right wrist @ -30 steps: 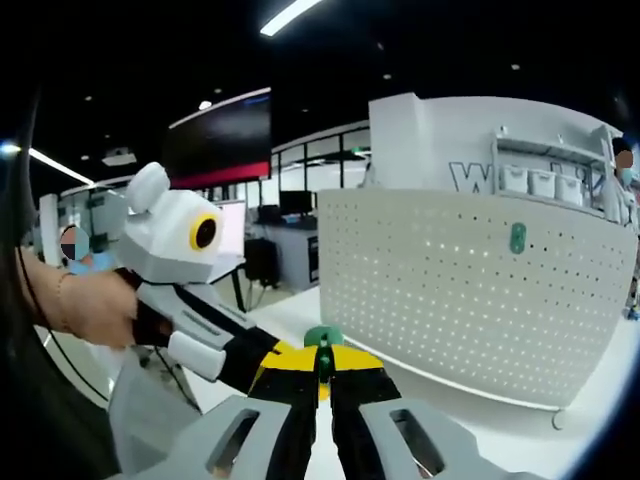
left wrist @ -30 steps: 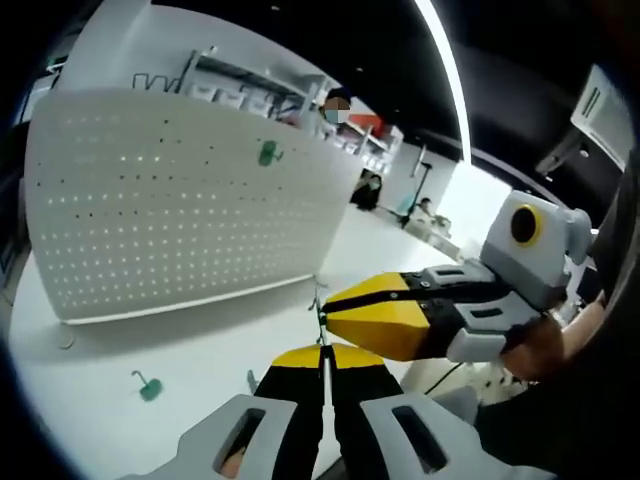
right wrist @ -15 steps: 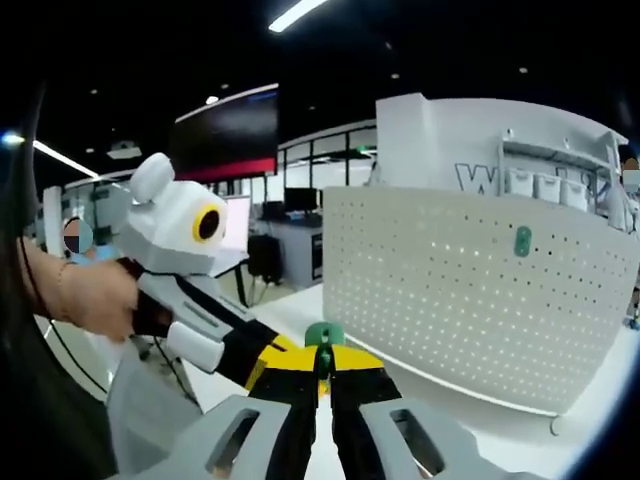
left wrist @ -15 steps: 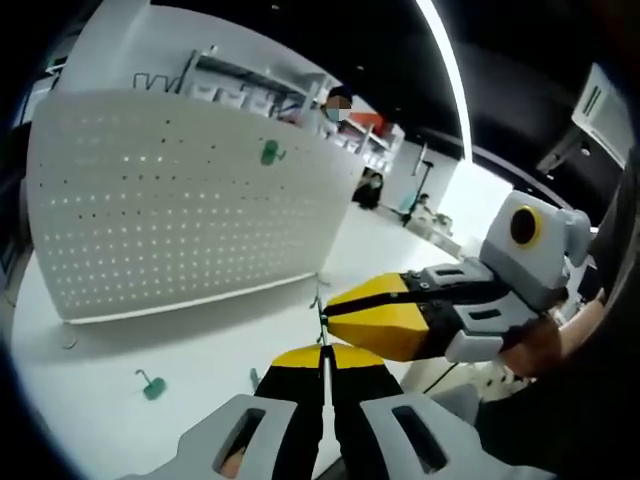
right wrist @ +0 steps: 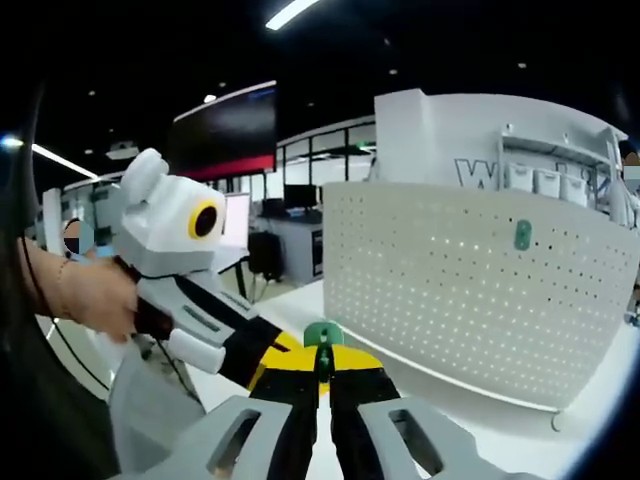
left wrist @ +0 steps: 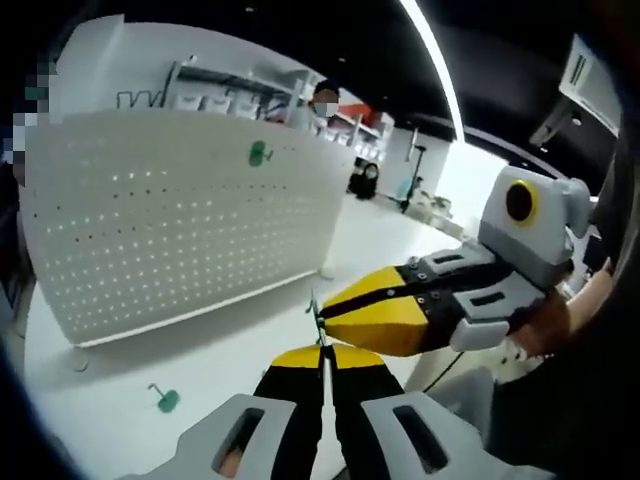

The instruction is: Insert the hook assembly into the mounting plate slot until the hook locks in place.

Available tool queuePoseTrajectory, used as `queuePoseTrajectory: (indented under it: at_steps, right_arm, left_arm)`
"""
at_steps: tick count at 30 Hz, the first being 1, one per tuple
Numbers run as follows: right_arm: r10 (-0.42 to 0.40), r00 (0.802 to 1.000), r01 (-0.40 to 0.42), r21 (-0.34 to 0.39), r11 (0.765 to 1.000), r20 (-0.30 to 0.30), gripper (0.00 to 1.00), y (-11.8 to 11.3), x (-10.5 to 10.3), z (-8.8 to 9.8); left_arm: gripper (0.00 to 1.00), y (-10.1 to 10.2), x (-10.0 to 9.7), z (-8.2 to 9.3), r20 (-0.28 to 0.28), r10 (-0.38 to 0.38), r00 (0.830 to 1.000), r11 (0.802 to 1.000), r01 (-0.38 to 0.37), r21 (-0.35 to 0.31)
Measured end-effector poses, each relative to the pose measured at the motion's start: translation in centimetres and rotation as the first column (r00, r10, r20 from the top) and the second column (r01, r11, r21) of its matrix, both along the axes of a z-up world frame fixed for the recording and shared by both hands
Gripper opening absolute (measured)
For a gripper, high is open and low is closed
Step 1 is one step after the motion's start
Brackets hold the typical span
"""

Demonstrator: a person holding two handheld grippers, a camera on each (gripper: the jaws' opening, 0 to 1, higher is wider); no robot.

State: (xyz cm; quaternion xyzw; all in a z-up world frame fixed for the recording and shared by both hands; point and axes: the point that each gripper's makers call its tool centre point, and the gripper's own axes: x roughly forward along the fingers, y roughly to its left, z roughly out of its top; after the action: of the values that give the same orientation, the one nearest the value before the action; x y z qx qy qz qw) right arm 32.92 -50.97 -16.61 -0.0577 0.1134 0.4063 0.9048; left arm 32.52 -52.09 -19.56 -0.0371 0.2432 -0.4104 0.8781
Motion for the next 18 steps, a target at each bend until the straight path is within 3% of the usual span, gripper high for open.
queuePoseTrajectory:
  at_steps: [8, 12, 16, 18]
  right_arm:
    - [-0.002, 1.000, 0.002, 0.012, 1.000, -0.002, 0.00, 0.09, 0.03, 0.12]
    - [-0.010, 1.000, 0.010, 0.019, 1.000, -0.009, 0.00, -0.03, 0.14, 0.11]
    - [-0.013, 1.000, 0.014, 0.024, 1.000, -0.014, 0.00, -0.10, 0.23, 0.11]
    - [-0.016, 1.000, 0.016, 0.030, 0.999, -0.021, 0.00, -0.14, 0.25, 0.05]
  left_arm:
    - [0.03, 0.22, -0.01, 0.02, -0.023, 0.008, 1.000, 0.998, -0.010, -0.058]
    - [0.14, 0.51, 0.07, -0.43, -0.013, 0.017, 1.000, 1.000, -0.017, -0.024]
    - [0.18, 0.12, -0.36, -0.54, -0.014, -0.005, 1.000, 1.000, 0.005, -0.027]
    - [0.30, -0.13, -0.48, -0.65, -0.013, -0.002, 1.000, 1.000, 0.002, -0.030]
